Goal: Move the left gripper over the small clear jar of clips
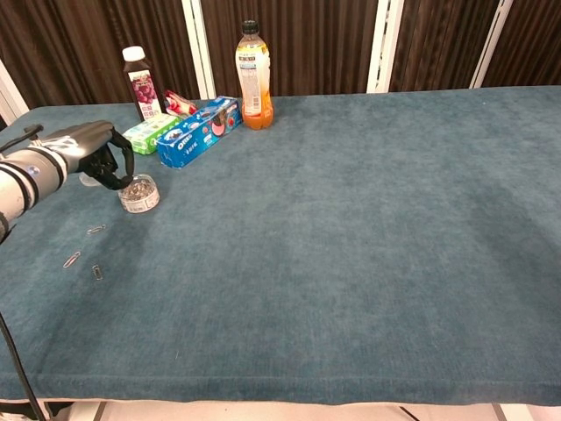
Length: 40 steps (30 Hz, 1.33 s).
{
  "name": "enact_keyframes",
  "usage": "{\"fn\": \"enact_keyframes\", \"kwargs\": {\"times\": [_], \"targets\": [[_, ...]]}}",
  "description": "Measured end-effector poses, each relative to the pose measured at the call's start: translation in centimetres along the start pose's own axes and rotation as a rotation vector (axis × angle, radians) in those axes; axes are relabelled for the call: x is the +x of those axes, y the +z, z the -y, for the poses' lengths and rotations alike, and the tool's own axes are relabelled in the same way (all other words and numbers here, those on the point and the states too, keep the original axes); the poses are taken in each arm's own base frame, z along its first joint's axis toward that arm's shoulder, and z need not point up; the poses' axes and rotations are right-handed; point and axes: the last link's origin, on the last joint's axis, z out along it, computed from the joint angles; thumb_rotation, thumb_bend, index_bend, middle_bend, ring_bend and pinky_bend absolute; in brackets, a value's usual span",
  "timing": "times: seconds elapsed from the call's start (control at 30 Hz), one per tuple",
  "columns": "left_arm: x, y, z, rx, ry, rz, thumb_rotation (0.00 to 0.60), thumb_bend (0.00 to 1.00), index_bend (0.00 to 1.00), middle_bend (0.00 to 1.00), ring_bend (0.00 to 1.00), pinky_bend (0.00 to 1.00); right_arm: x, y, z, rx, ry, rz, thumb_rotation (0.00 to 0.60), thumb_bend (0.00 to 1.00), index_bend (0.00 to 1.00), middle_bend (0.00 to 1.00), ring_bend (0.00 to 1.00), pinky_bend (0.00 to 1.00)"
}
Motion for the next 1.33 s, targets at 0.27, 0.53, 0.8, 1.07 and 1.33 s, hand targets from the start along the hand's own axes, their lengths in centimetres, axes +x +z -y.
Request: {"fn": "enact_keyframes", "kwargs": {"times": [0.27,0.53,0.8,1.07,1.33], "targets": [[-0.2,0.0,-0.4,-0.006,-0.015,0.014,0.600,0.38,0.41,1.00,1.00,1.00,0.0,0.0,0.0,0.002,0.000,0.001,0.600,0.37,0.00,0.00,0.00,0.03],[0.3,-0.8,-0.6,-0.031,-0.020,-0.005,0.600,0.36,0.33,1.00,1.00,1.00,0.0,0.0,0.0,0.002,0.000,0.001,0.600,0.37,0.00,0.00,0.00,0.03],[2.7,-7.3,0.0,-0.188,-0.003,-0.069,0.600,0.35,0.00,0.25,0.26,0.33,-0.1,0.0,0.0,0.003,-0.007,0.007,0.600,0.37,0.00,0.00,0.00,0.03],[6.2,-20.1,5.8,-0.249,0.149,-0.150,0.600,0.35,0.00,0.00,0.00,0.01,-0.7,0.1,0.7,0.015,-0.028,0.025,0.600,0.37,0.00,0.00,0.00,0.03],[4.5,-26.0,10.4,-0.211,0.199,-0.292,0.600,0.36,0.00,0.00,0.00,0.01,-1.1,0.4,0.9,0.010,-0.034,0.036,0.600,0.37,0.00,0.00,0.00,0.04]]}}
